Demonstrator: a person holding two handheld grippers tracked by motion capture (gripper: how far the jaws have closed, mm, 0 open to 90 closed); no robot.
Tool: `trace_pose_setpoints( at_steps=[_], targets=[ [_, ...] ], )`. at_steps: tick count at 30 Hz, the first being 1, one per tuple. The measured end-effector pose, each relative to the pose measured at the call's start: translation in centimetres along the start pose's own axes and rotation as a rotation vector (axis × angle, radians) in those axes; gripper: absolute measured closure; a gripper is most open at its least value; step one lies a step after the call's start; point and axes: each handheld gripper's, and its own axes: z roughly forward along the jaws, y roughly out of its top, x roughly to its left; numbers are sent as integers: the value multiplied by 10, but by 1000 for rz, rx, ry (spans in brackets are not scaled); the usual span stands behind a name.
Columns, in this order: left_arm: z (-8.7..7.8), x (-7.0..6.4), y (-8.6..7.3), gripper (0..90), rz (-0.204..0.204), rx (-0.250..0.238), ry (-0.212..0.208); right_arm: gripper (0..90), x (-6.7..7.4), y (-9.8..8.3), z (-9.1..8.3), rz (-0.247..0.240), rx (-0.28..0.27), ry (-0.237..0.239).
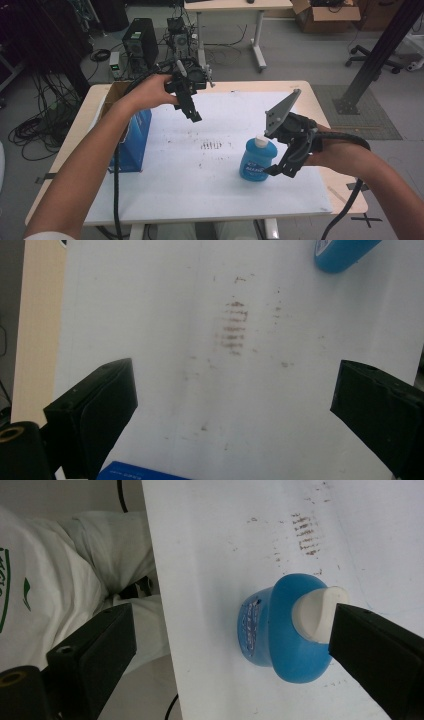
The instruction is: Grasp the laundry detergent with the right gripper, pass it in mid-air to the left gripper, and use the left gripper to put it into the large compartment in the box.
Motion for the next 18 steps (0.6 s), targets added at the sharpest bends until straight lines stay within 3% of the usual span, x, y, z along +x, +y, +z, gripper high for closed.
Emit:
trace_pose_setpoints(
  at_steps=[18],
  targets=[
    [-1, -2, 1, 47, -5, 0, 8, 43, -10, -9, -14, 25, -2, -33]
  ],
)
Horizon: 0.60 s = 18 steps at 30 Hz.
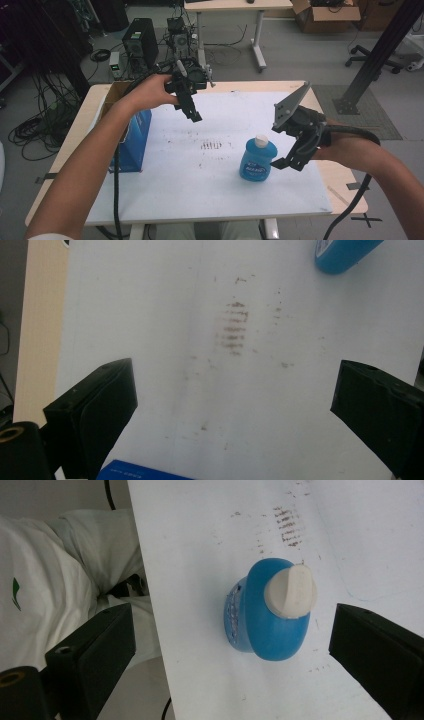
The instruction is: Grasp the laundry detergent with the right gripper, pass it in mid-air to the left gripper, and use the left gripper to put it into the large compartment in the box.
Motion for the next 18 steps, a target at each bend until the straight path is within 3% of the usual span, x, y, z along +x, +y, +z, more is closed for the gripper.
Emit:
trace_pose_setpoints(
  at_steps=[11, 18],
  targets=[
    [0, -2, 2, 47, 5, 1, 1, 42, -9, -18, 1, 32, -17, -9],
    [2, -2, 3, 47, 4, 8, 2, 39, -18, -32, 6, 41, -66, -9]
  ],
)
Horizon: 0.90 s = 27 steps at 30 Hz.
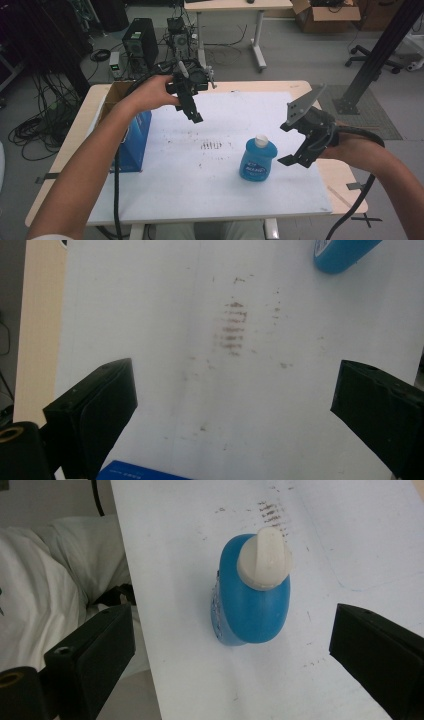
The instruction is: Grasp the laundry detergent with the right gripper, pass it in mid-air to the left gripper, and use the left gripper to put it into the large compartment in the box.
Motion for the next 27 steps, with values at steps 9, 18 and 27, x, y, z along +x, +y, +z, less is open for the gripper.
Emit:
trace_pose_setpoints(
  at_steps=[9, 18, 27],
  targets=[
    [1, 1, 0, 47, -1, 1, 0, 40, -9, -15, 7, -7, -66, 6],
    [2, 0, 1, 47, 0, 5, 2, 38, -16, -31, 14, -5, -131, 11],
    [2, 1, 1, 47, -2, 6, 4, 37, -20, -45, 28, -10, -198, 29]
  ],
)
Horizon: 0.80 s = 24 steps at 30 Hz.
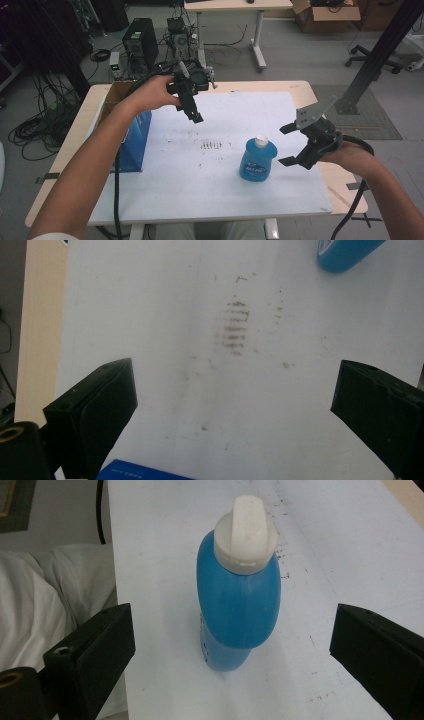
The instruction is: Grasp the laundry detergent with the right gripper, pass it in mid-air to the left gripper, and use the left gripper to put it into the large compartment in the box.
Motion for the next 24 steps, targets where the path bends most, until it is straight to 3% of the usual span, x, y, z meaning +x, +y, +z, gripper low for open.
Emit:
trace_pose_setpoints(
  at_steps=[9, 10, 24],
  targets=[
    [1, 1, 0, 47, -3, 3, 0, 35, -6, -17, 9, 26, -70, 12],
    [2, 0, 0, 47, -4, 3, -1, 35, -6, -20, 11, 30, -97, 20],
    [4, 2, 1, 47, -4, 9, -2, 32, -9, -47, 27, 66, -188, 36]
  ],
)
